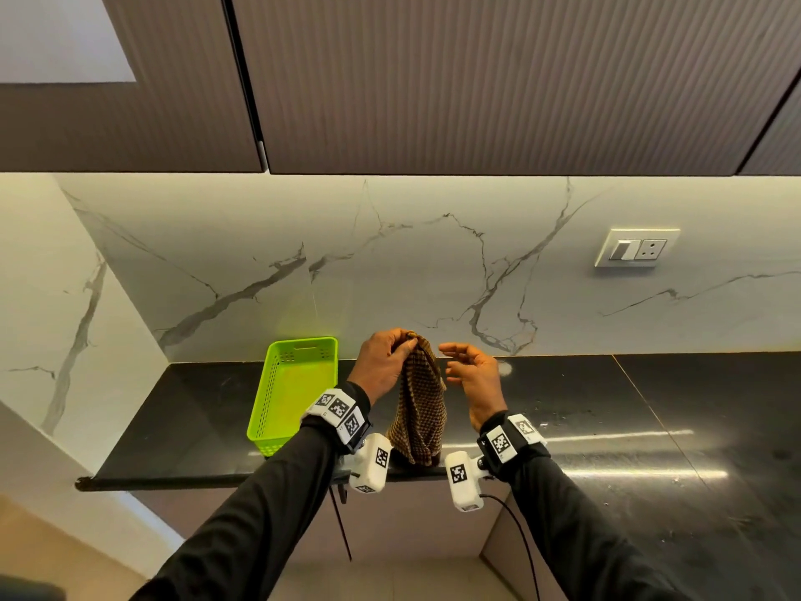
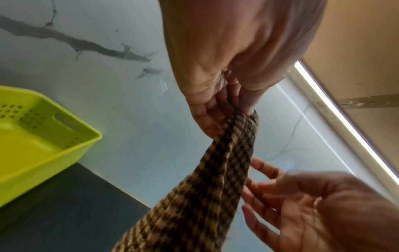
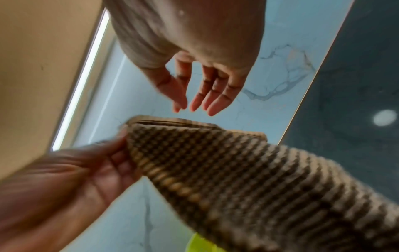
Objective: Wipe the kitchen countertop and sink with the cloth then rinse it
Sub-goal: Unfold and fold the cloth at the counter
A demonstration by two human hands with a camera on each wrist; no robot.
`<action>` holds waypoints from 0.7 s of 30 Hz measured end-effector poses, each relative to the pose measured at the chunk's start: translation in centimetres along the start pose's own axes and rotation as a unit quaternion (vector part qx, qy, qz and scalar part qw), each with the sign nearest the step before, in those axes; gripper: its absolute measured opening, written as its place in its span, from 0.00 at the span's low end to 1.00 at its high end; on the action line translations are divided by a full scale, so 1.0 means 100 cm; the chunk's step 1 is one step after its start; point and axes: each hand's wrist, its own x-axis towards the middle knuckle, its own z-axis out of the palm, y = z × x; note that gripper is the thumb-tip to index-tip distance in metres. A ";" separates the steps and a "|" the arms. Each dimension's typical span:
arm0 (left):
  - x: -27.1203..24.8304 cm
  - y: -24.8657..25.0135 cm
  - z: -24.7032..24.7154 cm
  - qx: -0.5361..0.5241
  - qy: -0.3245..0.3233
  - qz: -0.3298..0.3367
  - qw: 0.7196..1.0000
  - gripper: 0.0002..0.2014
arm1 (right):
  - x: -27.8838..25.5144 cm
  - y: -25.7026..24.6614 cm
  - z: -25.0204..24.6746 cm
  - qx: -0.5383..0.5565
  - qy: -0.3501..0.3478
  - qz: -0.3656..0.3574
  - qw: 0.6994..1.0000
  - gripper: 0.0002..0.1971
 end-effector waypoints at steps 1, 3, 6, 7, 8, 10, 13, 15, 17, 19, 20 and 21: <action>0.002 0.002 -0.005 0.014 -0.011 0.008 1.000 0.07 | 0.001 0.004 -0.003 -0.023 -0.034 -0.005 0.999 0.17; 0.005 0.004 -0.016 0.046 -0.046 0.028 0.997 0.06 | 0.002 0.008 -0.005 -0.075 -0.089 -0.009 0.993 0.16; 0.009 0.004 -0.035 0.081 -0.068 0.052 0.993 0.06 | 0.004 0.015 -0.006 -0.126 -0.121 -0.017 0.985 0.10; 0.010 0.005 -0.042 0.090 -0.060 0.057 0.993 0.06 | 0.006 0.017 -0.005 -0.141 -0.130 -0.026 0.981 0.08; 0.011 0.005 -0.048 0.097 -0.046 0.060 0.992 0.06 | 0.008 0.019 -0.005 -0.166 -0.141 -0.031 0.976 0.07; 0.013 0.007 -0.061 0.105 -0.007 0.063 0.992 0.07 | 0.008 0.024 -0.004 -0.243 -0.173 -0.047 0.953 0.05; 0.015 0.010 -0.075 0.107 0.018 0.062 0.992 0.07 | 0.000 0.031 -0.003 -0.343 -0.225 -0.047 0.911 0.03; 0.014 0.011 -0.081 0.125 0.013 0.064 0.990 0.07 | 0.001 0.029 -0.007 -0.369 -0.261 -0.034 0.891 0.06; 0.012 0.007 -0.088 0.156 0.023 0.064 0.985 0.07 | 0.011 0.021 -0.014 -0.411 -0.215 -0.072 0.883 0.11; 0.010 -0.001 -0.094 0.172 0.056 0.054 0.982 0.08 | 0.022 0.006 -0.024 -0.432 -0.112 -0.115 0.887 0.10; 0.009 -0.005 -0.097 0.176 0.073 0.047 0.981 0.08 | 0.025 -0.005 -0.027 -0.441 -0.071 -0.141 0.883 0.09; 0.007 -0.008 -0.098 0.180 0.085 0.041 0.979 0.08 | 0.027 -0.015 -0.030 -0.458 -0.053 -0.168 0.871 0.07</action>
